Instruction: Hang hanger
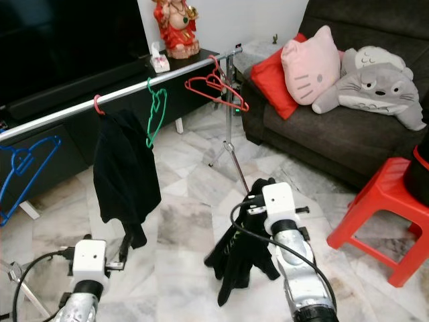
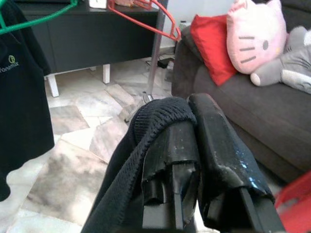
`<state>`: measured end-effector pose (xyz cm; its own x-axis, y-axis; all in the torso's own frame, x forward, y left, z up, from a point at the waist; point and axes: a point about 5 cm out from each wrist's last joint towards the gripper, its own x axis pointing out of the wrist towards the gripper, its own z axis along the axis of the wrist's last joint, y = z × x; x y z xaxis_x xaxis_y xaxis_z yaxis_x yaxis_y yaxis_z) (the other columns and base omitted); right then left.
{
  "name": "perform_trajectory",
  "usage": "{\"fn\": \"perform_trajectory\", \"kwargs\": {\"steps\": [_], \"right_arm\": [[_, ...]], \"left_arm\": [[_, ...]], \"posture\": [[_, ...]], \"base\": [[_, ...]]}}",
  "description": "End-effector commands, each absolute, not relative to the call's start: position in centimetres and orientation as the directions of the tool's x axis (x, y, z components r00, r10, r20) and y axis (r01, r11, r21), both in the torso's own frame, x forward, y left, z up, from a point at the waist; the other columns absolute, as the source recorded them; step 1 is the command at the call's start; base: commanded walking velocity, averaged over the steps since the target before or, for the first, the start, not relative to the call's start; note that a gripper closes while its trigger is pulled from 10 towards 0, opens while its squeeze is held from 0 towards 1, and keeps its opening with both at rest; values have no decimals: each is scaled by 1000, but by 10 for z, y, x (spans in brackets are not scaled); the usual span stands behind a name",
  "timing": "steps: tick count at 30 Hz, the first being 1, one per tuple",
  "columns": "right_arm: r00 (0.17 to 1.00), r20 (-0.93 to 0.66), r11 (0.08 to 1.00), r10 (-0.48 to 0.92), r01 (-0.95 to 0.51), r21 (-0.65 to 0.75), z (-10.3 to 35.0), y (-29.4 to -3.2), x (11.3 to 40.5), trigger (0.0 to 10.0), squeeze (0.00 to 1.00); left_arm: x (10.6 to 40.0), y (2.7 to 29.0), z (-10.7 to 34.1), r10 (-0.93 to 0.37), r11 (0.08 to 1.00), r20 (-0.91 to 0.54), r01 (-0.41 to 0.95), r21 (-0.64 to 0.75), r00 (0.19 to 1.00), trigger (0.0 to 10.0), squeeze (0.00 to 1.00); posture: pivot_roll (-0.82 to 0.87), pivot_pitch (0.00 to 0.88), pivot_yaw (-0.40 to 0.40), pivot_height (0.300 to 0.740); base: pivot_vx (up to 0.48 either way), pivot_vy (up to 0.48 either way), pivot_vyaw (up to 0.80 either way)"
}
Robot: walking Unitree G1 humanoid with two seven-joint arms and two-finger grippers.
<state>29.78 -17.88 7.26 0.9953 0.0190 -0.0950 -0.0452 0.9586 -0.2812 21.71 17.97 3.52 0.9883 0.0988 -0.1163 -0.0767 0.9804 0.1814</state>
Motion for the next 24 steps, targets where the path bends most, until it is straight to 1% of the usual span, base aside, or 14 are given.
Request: {"fn": "perform_trajectory", "kwargs": {"steps": [1, 3, 9, 12, 18, 24], "right_arm": [[998, -69, 962, 2, -21, -273, 78, -182, 301, 10000, 0], [998, -66, 965, 0, -18, -262, 78, -180, 302, 10000, 0], [997, -78, 964, -3, -18, -266, 76, -180, 302, 10000, 0], [997, -80, 962, 4, -26, -273, 77, -179, 303, 10000, 0], [998, -65, 962, -1, -16, -272, 80, -180, 306, 10000, 0], [996, -87, 961, 3, -27, -275, 75, -178, 304, 10000, 0]], "left_arm": [[222, 177, 40, 82, 980, -104, -61, 191, 991, 10000, 0], [225, 175, 43, 75, 980, -99, -55, 192, 992, 10000, 0], [224, 176, 44, 77, 979, -98, -56, 197, 992, 10000, 0], [224, 179, 45, 101, 978, -97, -80, 194, 990, 10000, 0], [227, 177, 49, 95, 978, -85, -77, 196, 992, 10000, 0], [229, 178, 52, 84, 975, -75, -66, 212, 994, 10000, 0]], "posture": [[-155, 0, 86, 740], [-152, 0, 86, 740], [-151, 0, 80, 740], [-151, 0, 77, 740], [-154, 0, 78, 740], [-150, 0, 77, 740]], "base": [[0, 0, 0], [0, 0, 0], [0, 0, 0], [249, 0, 0], [257, 0, 0], [256, 0, 0]]}}
